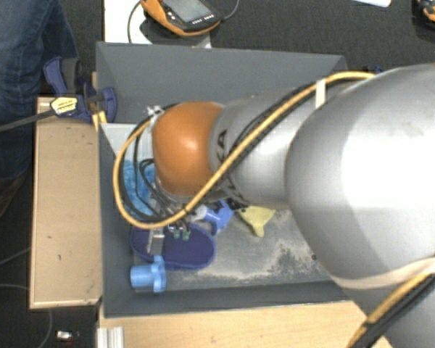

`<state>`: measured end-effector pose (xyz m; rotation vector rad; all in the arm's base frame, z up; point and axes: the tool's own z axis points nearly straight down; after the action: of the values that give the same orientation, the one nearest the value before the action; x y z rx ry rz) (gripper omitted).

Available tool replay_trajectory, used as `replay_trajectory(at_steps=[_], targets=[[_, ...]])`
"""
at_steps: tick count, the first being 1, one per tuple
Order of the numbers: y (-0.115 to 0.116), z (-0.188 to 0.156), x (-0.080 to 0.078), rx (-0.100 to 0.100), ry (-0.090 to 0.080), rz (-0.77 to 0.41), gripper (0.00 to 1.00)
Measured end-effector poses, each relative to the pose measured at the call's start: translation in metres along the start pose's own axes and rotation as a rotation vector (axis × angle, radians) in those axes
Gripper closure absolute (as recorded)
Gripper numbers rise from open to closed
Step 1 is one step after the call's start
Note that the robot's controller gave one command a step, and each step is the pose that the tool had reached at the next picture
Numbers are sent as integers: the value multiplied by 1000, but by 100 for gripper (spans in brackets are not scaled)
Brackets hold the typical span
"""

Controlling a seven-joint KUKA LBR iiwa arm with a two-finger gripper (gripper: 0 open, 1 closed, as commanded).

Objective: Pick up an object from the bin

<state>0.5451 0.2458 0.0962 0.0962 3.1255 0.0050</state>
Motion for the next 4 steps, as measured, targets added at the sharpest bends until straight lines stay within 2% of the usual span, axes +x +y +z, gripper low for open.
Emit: replay_trajectory(at_steps=[1, 2, 3, 4], targets=[[-10, 6, 6, -4, -1, 179, 0], [-25, 6, -9, -3, 1, 263, 0], [-24, -37, -5, -2, 0, -20, 0], [-12, -18, 5, -3, -1, 107, 0]])
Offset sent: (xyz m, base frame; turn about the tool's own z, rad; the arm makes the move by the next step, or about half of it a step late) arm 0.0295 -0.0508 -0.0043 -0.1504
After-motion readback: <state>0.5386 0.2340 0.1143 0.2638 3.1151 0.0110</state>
